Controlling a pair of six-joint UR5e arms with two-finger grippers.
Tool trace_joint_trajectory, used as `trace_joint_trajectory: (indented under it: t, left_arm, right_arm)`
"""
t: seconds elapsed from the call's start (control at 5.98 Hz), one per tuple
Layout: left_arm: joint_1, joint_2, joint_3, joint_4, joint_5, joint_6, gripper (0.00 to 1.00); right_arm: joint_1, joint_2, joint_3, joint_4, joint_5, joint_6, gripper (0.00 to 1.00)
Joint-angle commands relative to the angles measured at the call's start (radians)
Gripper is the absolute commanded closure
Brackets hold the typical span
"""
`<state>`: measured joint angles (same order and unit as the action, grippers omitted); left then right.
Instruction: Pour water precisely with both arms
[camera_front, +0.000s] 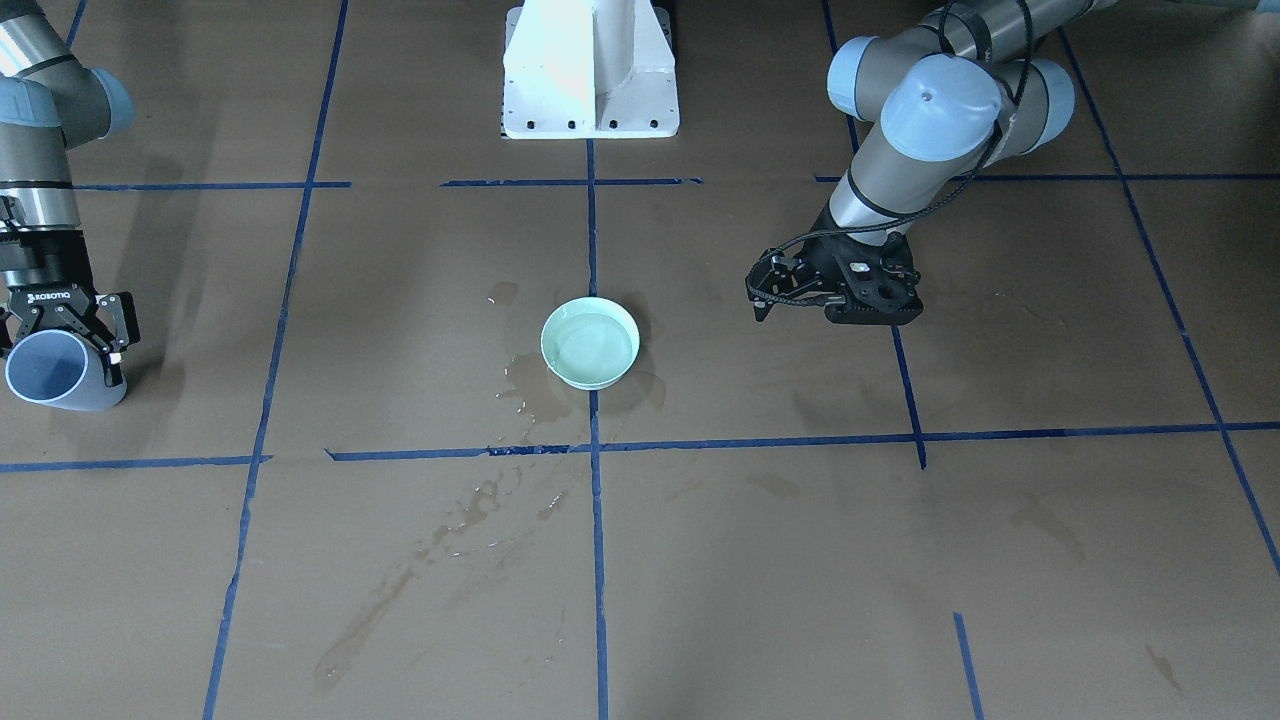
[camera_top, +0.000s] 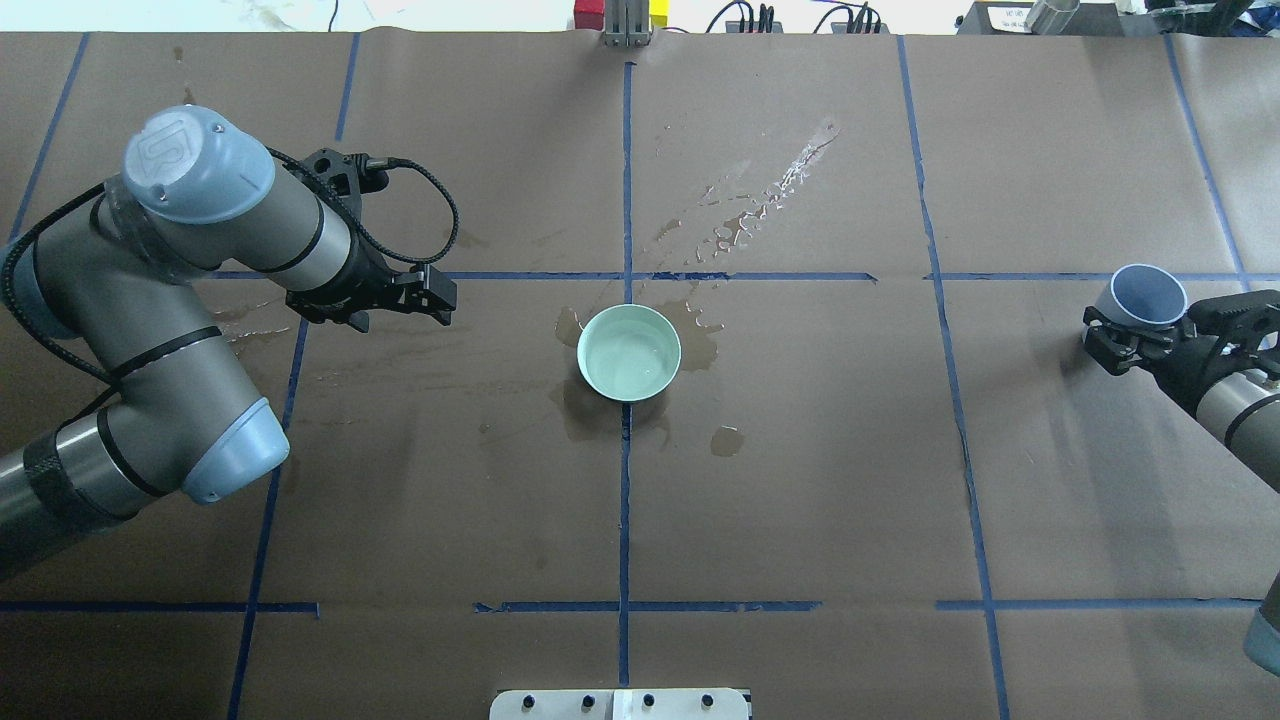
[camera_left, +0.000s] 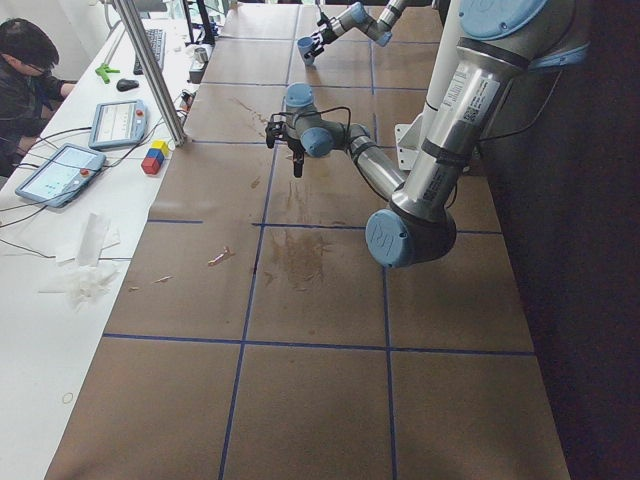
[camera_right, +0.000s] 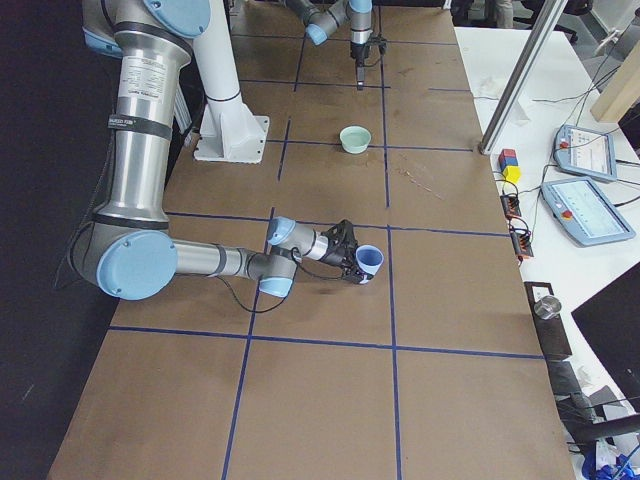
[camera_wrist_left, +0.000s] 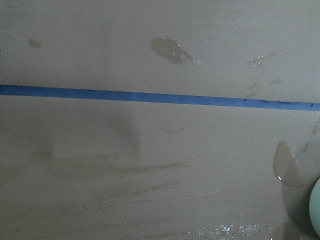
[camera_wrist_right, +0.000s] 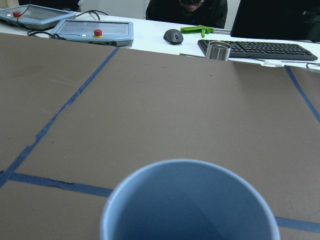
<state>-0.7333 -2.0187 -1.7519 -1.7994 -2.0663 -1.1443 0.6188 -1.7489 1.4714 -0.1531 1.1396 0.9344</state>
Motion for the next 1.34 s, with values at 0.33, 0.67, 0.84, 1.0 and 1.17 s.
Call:
trace_joint_trajectory:
  t: [0.33, 0.67, 0.84, 1.0, 1.17]
  left_arm:
    - [0.000, 0.000, 0.000, 0.000, 0.000, 0.000, 0.00]
    - [0.000, 0.000, 0.000, 0.000, 0.000, 0.000, 0.00]
    - [0.000, 0.000, 0.000, 0.000, 0.000, 0.000, 0.00]
    - [0.000, 0.000, 0.000, 0.000, 0.000, 0.000, 0.00]
    - [0.000, 0.000, -0.001, 0.000, 0.000, 0.000, 0.00]
  right_arm:
    - [0.001, -0.003, 0.001, 0.035, 0.003, 0.006, 0.06]
    - [-0.001, -0.006, 0.001, 0.041, 0.003, 0.006, 0.01]
    - [-0.002, -0.011, 0.001, 0.046, 0.003, 0.010, 0.01]
    - [-0.013, -0.023, 0.000, 0.085, 0.003, 0.014, 0.01]
    - [-0.024, -0.032, 0.000, 0.104, 0.003, 0.014, 0.01]
